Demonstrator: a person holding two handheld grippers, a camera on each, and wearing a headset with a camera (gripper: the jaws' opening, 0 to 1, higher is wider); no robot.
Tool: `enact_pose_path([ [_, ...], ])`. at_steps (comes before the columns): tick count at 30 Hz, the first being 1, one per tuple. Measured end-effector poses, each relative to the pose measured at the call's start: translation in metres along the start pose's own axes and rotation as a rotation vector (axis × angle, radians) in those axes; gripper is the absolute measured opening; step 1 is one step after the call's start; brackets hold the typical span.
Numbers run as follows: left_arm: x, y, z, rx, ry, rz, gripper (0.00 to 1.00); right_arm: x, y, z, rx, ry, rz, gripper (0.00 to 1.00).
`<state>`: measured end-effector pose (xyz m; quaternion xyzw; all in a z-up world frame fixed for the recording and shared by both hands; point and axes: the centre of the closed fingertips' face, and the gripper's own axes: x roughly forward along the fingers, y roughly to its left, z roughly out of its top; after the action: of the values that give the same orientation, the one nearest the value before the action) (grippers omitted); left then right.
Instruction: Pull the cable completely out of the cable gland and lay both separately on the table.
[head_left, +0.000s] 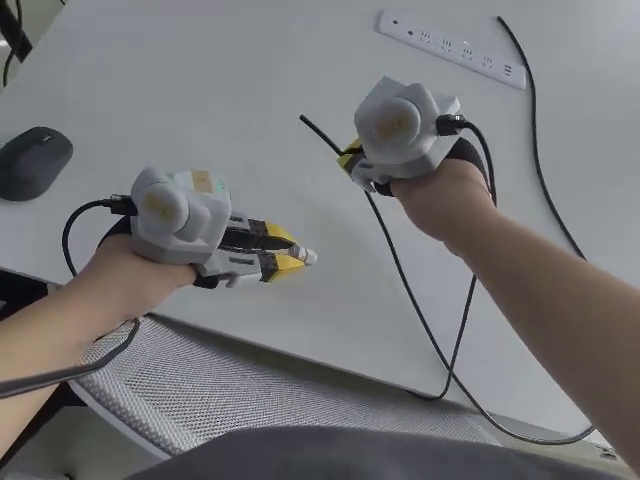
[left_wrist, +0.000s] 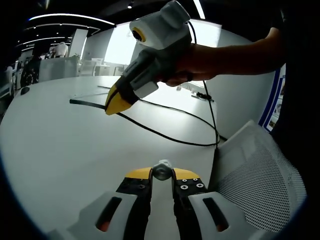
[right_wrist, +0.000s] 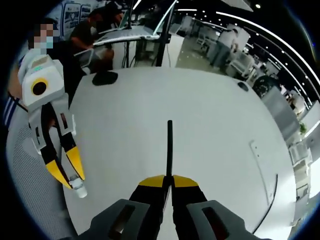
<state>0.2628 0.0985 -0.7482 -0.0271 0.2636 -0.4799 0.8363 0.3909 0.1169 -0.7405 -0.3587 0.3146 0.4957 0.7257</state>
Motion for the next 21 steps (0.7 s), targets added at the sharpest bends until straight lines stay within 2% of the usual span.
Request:
enact_pose_path([
  [7,-0.003,0.009,-0.005,-0.001,0.001,0.012,0.15,0.021,0.013,0.016,-0.056,-0.006,0.047,0.00],
  [9,-0.003,0.012,-0.008,-0.001,0.004,0.017,0.15,0.029,0.021,0.019,-0.091,-0.003,0.078,0.00],
  [14,-0.003,0.019,-0.015,-0.007,0.012,0.028,0.15,0.046,0.035,0.019,-0.145,0.013,0.131,0.00],
  [17,-0.002,0.023,-0.017,-0.038,-0.003,0.026,0.15,0.052,0.042,0.019,-0.153,0.022,0.156,0.00],
  [21,-0.001,0.031,-0.025,-0.040,0.010,0.044,0.15,0.058,0.052,0.016,-0.189,0.032,0.194,0.00],
])
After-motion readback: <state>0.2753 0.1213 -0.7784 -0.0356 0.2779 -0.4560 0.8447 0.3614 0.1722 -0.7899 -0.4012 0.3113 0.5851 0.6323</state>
